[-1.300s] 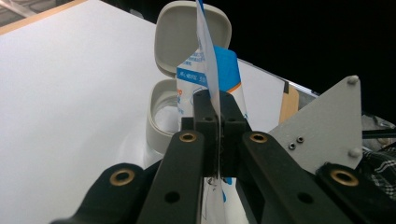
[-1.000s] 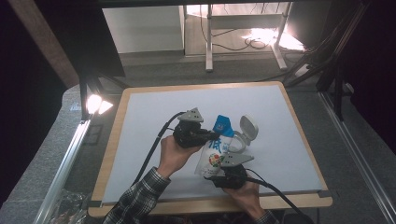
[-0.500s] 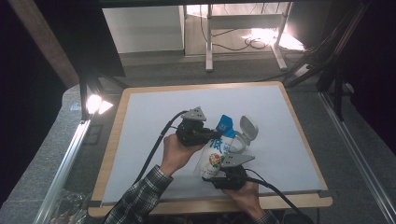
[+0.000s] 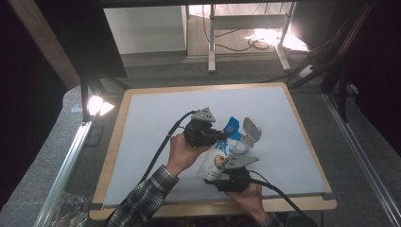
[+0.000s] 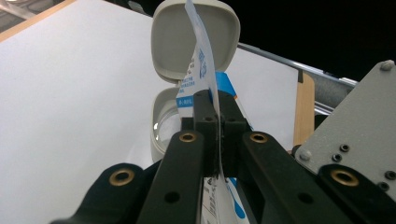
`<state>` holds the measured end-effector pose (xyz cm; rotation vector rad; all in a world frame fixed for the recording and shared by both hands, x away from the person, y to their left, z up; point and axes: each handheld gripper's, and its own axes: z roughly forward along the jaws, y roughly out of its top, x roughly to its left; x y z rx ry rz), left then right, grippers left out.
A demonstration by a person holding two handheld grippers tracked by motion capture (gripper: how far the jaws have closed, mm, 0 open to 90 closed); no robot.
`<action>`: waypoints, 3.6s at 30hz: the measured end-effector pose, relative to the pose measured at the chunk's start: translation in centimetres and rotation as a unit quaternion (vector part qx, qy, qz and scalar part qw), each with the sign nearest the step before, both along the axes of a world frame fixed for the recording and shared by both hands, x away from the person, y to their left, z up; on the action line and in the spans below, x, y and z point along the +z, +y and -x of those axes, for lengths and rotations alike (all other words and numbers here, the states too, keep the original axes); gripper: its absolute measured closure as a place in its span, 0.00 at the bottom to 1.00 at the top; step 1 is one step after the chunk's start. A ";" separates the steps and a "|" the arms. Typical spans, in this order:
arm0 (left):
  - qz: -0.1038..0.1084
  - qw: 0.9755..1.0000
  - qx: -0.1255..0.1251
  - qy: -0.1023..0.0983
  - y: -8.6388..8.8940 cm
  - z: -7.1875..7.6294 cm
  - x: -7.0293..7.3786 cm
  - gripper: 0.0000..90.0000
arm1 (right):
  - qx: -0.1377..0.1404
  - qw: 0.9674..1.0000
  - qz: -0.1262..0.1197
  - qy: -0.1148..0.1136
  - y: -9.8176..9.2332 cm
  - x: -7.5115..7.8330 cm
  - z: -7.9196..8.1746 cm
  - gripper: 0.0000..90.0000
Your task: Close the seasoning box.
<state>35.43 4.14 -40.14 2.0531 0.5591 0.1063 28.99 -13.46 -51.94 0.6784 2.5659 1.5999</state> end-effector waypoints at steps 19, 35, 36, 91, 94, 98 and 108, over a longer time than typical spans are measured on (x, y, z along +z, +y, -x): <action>-0.017 1.000 0.004 -0.004 -1.1 -0.9 0.2 0.99 | 0.014 0.999 -0.032 0.026 -0.2 0.4 -0.4 0.63; -0.021 1.000 0.003 0.000 -1.5 -1.4 0.1 0.99 | 0.018 0.999 -0.042 0.027 0.0 0.8 -0.4 0.64; -0.021 1.000 0.002 0.000 -1.5 -1.5 0.1 0.99 | 0.019 0.999 -0.043 0.027 0.0 0.8 -0.4 0.64; -0.027 0.999 0.003 0.035 -2.9 -2.3 0.8 0.99 | 0.024 0.997 -0.065 0.031 0.6 1.9 -0.5 0.64; -0.025 0.999 0.004 0.037 -2.9 -2.3 0.8 0.99 | 0.025 0.997 -0.067 0.034 0.6 2.0 -0.5 0.64; -0.026 0.999 0.004 0.037 -2.9 -2.3 0.9 0.99 | 0.025 0.997 -0.068 0.033 0.6 2.0 -0.5 0.64; -0.027 0.999 0.004 0.037 -3.0 -2.4 1.0 0.99 | 0.025 0.997 -0.067 0.031 0.6 2.2 -0.5 0.64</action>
